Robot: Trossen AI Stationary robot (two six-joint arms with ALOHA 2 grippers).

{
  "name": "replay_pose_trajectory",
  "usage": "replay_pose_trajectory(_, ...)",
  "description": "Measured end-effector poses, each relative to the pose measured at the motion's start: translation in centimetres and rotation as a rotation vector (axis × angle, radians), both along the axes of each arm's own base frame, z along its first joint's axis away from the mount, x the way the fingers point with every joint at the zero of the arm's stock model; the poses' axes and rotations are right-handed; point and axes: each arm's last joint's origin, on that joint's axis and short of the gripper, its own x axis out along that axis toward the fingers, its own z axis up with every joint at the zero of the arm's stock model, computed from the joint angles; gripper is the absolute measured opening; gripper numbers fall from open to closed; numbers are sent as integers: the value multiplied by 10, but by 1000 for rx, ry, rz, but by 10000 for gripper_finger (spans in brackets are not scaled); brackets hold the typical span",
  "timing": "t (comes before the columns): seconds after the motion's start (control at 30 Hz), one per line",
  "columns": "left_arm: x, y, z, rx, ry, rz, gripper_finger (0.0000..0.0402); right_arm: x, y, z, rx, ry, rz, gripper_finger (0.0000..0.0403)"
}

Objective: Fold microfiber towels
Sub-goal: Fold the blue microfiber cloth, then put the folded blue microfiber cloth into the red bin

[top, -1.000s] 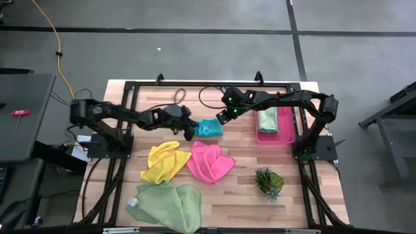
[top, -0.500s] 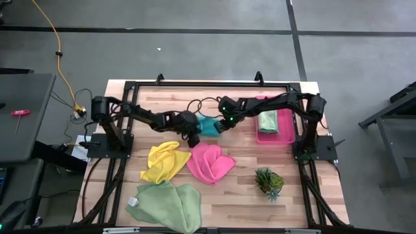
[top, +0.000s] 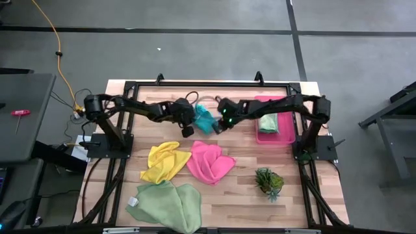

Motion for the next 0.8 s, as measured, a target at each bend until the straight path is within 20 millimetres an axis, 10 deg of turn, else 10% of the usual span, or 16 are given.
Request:
replay_pose_trajectory(0.37, -23, -14, 72, -16, -196, 103, 0, -17, -64, 27, -11, -213, -60, 34)
replay_pose_trajectory(0.8, -36, -58, 149, -111, -729, 84, 0, 19, -82, 1, -122, -115, 54, 210)
